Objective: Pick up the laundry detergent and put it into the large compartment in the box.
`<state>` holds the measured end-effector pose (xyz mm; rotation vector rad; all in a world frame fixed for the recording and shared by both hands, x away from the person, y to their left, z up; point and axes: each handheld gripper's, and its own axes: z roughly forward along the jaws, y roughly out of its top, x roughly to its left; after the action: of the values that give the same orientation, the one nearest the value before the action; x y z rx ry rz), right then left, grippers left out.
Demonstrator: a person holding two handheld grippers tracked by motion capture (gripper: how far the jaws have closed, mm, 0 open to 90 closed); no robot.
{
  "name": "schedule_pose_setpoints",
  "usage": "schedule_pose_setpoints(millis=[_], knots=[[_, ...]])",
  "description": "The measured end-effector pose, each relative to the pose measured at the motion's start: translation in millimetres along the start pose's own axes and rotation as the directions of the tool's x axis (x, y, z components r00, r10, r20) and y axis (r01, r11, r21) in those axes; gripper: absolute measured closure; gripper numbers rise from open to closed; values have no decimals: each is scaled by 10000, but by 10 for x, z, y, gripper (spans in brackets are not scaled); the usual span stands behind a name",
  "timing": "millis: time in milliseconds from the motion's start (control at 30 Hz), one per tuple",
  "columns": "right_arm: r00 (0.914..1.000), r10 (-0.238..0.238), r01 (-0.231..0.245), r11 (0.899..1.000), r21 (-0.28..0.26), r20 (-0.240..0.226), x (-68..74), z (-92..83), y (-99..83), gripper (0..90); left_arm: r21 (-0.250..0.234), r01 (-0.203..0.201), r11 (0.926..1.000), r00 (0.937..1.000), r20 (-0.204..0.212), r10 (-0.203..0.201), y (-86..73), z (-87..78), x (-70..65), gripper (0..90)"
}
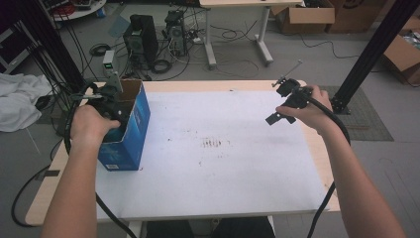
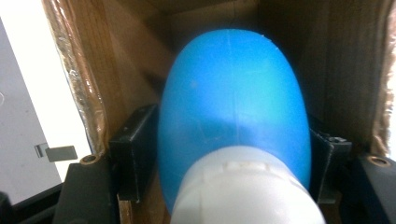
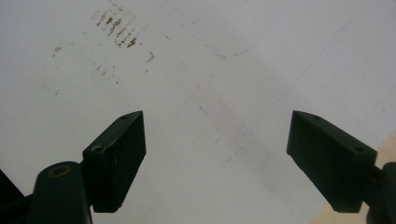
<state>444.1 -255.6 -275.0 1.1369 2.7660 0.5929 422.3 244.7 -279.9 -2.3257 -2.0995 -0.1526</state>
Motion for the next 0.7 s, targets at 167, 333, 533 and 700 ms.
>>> schedule_pose_setpoints(millis=[167,333,533,700], knots=[[10000,1,-1,10000,-20,-3,-4,-5,-4,196,-141,-99,9999,9999,-49,98,1,-58,-16,291],[10000,41,-41,10000,-21,-31,-3,-5,-12,196,-297,-225,9993,9995,-220,219,-8,-166,-30,259],[9999,20,-19,10000,40,-128,12,33,5,193,-590,-733,9956,9964,-474,706,-49,-389,-58,231],[9999,4,-3,10000,76,-125,36,35,37,192,-1131,-1413,9835,9895,-458,1369,-87,-593,-158,213]])
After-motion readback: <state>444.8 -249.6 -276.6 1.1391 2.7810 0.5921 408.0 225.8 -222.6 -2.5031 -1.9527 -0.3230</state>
